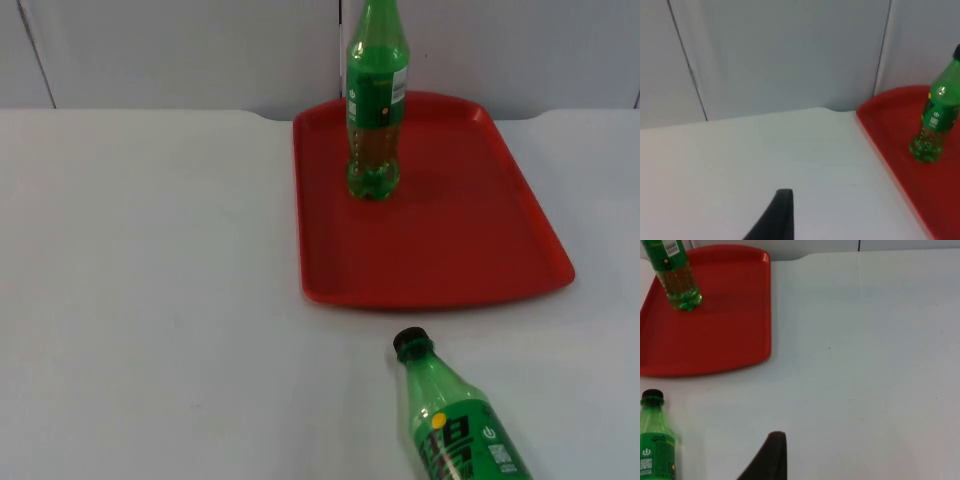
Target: Place the bottle upright on the tray.
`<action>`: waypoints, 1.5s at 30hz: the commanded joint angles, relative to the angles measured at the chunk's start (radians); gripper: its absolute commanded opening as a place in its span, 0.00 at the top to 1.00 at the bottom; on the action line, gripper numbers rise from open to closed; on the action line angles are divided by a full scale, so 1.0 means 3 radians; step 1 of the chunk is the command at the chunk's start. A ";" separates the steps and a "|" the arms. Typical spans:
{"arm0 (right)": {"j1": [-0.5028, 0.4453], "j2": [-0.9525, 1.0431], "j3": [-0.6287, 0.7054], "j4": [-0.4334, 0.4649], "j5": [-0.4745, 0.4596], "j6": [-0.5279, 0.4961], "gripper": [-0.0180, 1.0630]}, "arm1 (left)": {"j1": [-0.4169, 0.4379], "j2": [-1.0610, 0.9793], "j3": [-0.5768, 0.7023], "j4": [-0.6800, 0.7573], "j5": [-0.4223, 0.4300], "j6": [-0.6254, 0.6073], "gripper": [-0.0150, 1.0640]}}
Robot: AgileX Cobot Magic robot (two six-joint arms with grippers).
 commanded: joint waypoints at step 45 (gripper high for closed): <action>-0.0019 -0.0008 0.0005 0.0012 -0.0027 -0.0004 0.01 | -0.0019 -0.2249 0.0764 -0.0093 0.1448 0.0210 0.05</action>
